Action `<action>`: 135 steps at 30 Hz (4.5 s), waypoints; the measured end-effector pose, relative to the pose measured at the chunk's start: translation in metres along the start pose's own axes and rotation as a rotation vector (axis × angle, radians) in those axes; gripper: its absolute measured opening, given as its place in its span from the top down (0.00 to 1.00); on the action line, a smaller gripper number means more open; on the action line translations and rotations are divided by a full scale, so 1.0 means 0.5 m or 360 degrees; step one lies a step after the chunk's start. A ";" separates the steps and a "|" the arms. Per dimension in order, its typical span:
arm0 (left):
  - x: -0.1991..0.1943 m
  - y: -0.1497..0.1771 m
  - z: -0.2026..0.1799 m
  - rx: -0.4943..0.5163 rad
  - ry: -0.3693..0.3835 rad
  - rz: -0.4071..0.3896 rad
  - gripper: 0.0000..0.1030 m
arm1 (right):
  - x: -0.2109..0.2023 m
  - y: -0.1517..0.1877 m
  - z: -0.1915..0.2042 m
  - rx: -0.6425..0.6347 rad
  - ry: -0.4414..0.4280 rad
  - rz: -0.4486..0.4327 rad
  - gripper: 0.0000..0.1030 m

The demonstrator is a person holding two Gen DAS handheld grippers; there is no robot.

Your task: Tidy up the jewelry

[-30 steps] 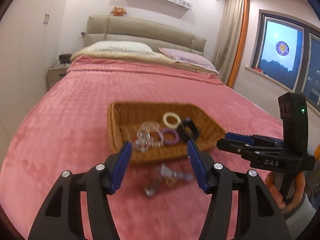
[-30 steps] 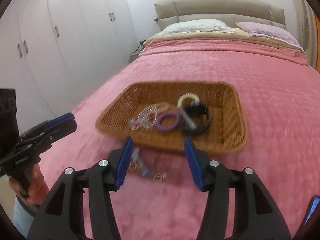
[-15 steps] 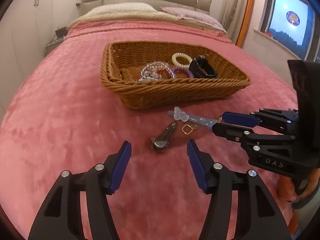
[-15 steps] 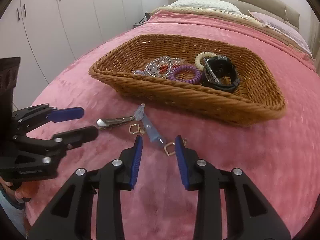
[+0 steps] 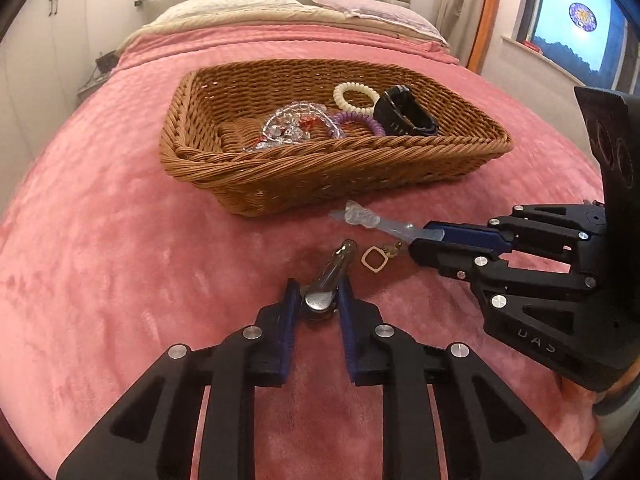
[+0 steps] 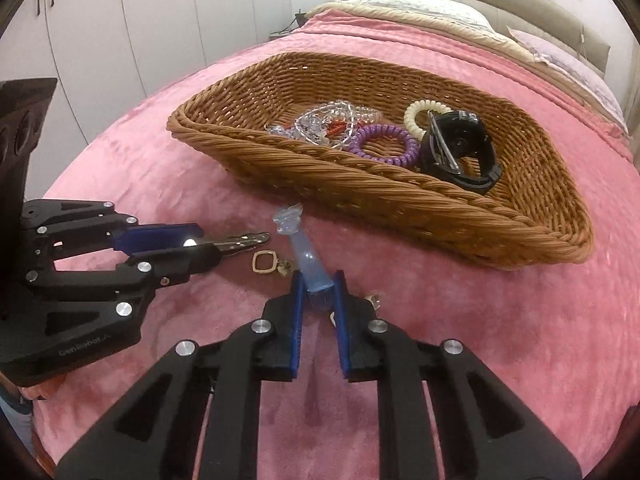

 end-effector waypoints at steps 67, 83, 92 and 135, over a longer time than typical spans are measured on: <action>-0.196 0.064 -0.064 -0.0104 -0.0006 -0.0324 0.80 | -0.277 0.106 0.058 0.0123 0.0070 -0.0289 0.90; -0.118 -0.262 -0.053 -0.0207 0.0102 -0.0564 0.79 | -0.129 -0.194 -0.178 0.0271 0.0231 -0.0380 0.90; 0.022 -0.281 0.002 -0.0348 0.0098 -0.0371 0.79 | 0.019 -0.203 -0.248 0.0425 0.0126 -0.0170 0.90; 0.031 -0.014 -0.056 0.0055 0.0055 0.0032 0.60 | -0.016 0.045 -0.077 0.0420 -0.0092 -0.0020 0.76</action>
Point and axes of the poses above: each gripper's, at about its wrist camera, not at the fingertips, and x roughly the way its jaws point, z to its left, y to its underside, the point moved 6 cm from there along x, roughly the way its jaws point, and after that the axes turned 9 degrees about -x, right-handed, at the moved point
